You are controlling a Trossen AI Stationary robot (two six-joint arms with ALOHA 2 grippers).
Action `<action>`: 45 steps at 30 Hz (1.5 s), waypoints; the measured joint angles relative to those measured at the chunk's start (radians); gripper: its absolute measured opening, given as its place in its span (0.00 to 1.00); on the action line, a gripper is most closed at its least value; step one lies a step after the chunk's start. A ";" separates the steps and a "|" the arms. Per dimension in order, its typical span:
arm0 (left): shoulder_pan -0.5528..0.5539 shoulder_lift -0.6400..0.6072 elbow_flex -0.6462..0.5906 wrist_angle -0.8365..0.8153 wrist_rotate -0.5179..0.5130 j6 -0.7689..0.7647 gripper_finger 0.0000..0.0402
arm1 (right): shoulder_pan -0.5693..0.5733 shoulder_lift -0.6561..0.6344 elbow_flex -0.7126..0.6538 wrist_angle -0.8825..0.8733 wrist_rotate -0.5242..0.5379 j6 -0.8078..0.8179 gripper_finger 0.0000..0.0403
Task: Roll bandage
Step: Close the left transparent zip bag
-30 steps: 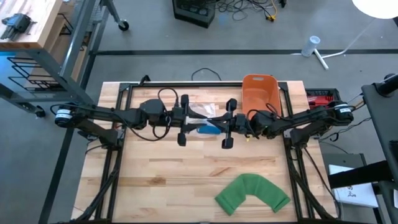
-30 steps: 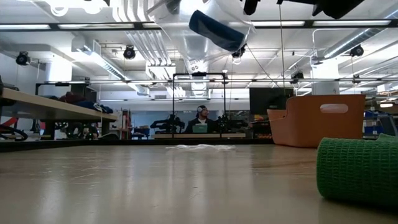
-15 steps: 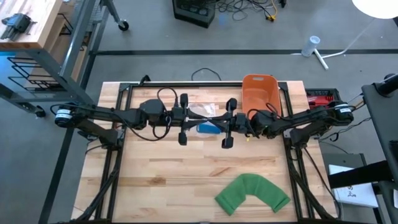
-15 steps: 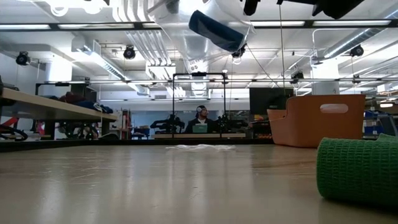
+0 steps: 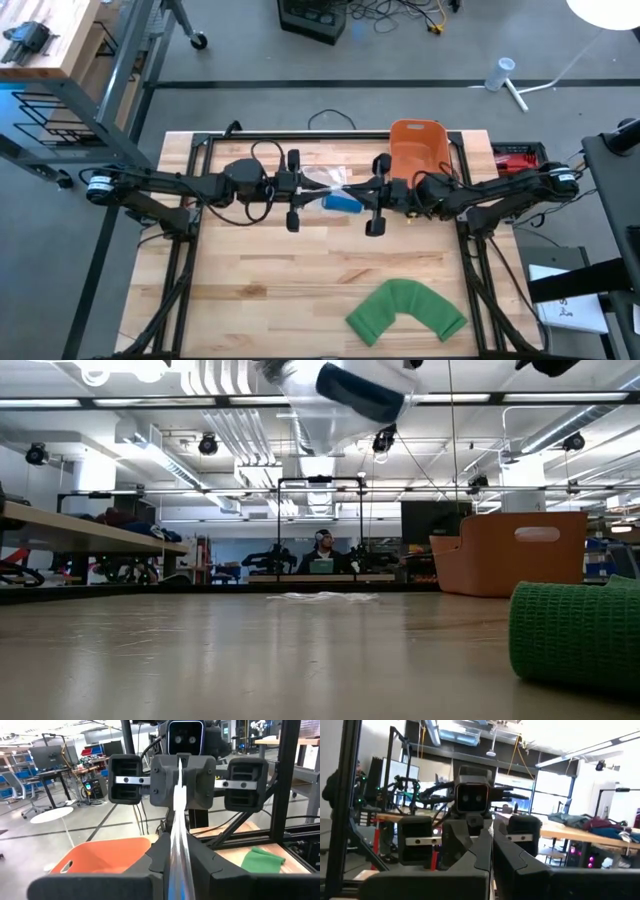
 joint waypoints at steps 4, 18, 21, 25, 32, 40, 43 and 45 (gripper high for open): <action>0.000 -0.024 0.000 -0.026 0.000 0.000 0.04 | 0.000 -0.054 0.000 -0.047 0.006 -0.022 0.00; 0.000 -0.014 -0.002 -0.073 0.018 0.032 0.19 | 0.000 -0.028 -0.001 -0.162 0.010 -0.011 0.00; 0.000 -0.014 -0.002 -0.139 0.012 0.037 0.29 | 0.000 -0.031 -0.001 -0.187 0.034 -0.013 0.00; 0.000 -0.021 -0.002 -0.187 -0.019 0.041 0.41 | 0.000 -0.036 -0.001 -0.207 0.035 -0.017 0.00; 0.000 -0.023 -0.002 -0.181 -0.027 0.056 0.54 | -0.003 -0.037 -0.001 -0.269 0.035 -0.021 0.00; 0.000 0.039 -0.001 -0.077 -0.011 0.086 0.56 | -0.005 -0.037 -0.001 -0.286 0.032 0.005 0.00; 0.000 0.068 -0.001 -0.024 0.018 0.086 0.53 | -0.005 -0.037 -0.001 -0.292 0.032 0.006 0.00; 0.000 0.081 -0.001 0.006 0.019 0.085 0.51 | -0.005 -0.037 -0.001 -0.305 0.032 0.006 0.00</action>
